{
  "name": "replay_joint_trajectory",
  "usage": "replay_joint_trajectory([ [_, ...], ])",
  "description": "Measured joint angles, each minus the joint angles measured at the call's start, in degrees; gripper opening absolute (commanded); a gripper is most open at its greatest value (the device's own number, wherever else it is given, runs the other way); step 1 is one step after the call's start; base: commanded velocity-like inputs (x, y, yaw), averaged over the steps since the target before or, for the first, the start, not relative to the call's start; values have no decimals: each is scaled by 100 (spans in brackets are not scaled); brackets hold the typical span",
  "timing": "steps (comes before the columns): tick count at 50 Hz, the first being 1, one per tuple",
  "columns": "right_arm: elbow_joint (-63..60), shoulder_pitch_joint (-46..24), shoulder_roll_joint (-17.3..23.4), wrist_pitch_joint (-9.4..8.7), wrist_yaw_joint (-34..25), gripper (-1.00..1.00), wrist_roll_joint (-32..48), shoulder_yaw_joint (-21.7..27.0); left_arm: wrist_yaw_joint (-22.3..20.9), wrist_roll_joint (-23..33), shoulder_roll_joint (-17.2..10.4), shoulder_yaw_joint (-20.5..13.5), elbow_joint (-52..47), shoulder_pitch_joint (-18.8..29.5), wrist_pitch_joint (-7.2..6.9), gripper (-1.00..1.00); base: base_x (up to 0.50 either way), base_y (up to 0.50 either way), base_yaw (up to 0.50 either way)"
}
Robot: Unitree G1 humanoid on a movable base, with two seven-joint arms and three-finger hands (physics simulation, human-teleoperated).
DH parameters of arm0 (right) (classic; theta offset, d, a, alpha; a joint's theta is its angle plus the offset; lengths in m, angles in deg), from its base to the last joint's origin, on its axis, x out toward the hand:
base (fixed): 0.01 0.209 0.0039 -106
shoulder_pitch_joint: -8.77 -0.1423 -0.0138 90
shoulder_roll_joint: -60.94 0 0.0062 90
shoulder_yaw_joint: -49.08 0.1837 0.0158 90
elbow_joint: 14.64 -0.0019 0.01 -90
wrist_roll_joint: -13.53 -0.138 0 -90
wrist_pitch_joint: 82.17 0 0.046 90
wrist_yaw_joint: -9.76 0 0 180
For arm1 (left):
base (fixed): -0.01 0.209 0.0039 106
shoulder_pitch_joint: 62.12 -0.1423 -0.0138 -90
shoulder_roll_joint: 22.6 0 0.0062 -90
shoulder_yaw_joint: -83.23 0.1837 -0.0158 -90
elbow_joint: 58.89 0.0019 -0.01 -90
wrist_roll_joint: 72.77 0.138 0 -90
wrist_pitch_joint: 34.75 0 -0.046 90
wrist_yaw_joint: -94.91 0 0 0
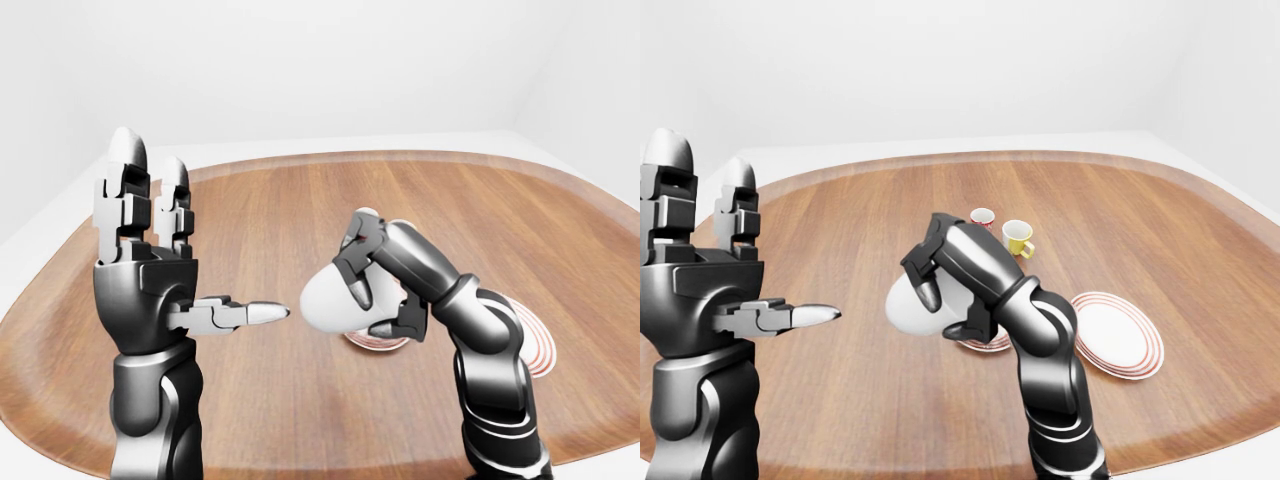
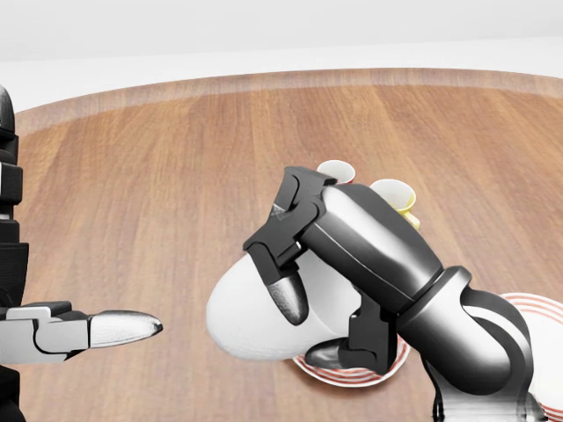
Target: Put the white mug on the left plate.
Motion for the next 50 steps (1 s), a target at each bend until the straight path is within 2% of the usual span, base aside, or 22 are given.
replay_joint_trajectory([
  [11, 1362, -724, 299, 0, 0, -100, -323, 432, 2, 0, -1, 2, 2, 8, 0, 95, 0, 0, 0],
  [23, 2671, -1242, 563, 0, 14, -100, -339, 690, 2, -1, -1, 2, 7, 9, 0, 95, 0, 0, 0],
  [38, 4131, -1700, 749, 3, 542, -100, -82, 773, 11, -9, -2, 1, -4, 19, 0, 95, 0, 0, 0],
  [43, 4614, -1831, 787, 104, 832, -100, 100, 761, 14, -10, -3, 2, -6, 23, 0, 95, 0, 0, 0],
  [50, 5287, -2010, 802, 400, 1278, -100, 414, 709, 14, -10, -2, 6, -9, 21, 0, 95, 0, 0, 0],
])
